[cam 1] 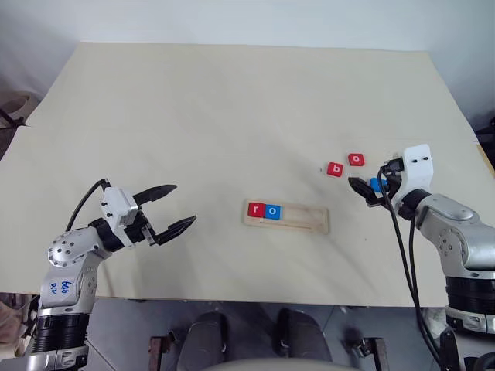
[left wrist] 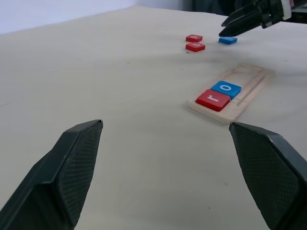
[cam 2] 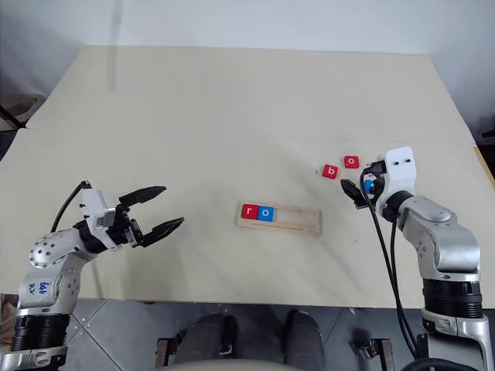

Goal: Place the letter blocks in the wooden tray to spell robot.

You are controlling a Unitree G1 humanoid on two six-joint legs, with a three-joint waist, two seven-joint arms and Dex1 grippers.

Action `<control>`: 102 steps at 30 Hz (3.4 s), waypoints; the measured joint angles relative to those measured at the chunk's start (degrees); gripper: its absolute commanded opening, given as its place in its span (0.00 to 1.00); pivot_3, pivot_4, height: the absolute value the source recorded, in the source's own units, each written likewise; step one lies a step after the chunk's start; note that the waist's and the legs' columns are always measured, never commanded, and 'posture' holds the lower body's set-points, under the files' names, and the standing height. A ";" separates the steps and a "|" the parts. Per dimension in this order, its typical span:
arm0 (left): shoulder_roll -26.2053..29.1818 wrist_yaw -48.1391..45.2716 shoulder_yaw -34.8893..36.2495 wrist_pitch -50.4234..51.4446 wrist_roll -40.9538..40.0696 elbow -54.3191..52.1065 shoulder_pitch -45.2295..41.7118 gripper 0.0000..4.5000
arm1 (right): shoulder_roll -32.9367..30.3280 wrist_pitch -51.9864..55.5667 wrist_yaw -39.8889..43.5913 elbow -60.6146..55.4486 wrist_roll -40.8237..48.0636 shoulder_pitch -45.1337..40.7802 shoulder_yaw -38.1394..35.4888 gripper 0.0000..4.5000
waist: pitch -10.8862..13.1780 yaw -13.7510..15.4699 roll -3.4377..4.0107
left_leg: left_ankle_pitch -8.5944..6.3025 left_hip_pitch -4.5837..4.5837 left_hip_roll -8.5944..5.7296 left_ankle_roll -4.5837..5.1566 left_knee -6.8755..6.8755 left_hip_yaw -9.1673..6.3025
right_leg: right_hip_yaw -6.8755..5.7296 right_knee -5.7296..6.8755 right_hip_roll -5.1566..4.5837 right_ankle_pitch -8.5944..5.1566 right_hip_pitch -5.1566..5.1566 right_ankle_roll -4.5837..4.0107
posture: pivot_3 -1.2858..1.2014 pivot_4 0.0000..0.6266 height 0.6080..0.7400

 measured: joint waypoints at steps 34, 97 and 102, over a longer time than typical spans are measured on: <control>-0.44 2.97 -2.34 2.82 0.00 -5.84 0.78 1.00 | 26.21 11.65 -22.52 2.15 -6.31 -13.21 0.21 1.00 | 0.00 -2.27 0.01 | 0.02 -0.06 0.08 -0.05 -0.12 0.25 | 0.25 0.15 0.08 -0.01 -0.31 -0.02 | 0.52 0.24 1.00; -1.55 -10.28 -10.17 1.87 -1.29 1.16 -7.28 1.00 | -17.53 -29.84 51.46 0.42 -3.46 13.22 4.12 1.00 | 0.10 -2.08 -0.18 | -0.24 0.28 0.56 -0.11 -0.04 0.94 | 1.01 -0.10 0.63 0.03 -0.35 -0.06 | 0.52 0.24 1.00; -1.48 -10.27 -10.23 1.87 -1.29 -0.82 -5.87 1.00 | -18.37 -41.71 61.09 19.74 -8.76 1.04 10.55 1.00 | 0.10 -2.19 -0.18 | -0.23 0.30 0.58 -0.13 0.00 0.98 | 1.04 -0.09 0.63 0.05 -0.34 -0.03 | 0.52 0.24 1.00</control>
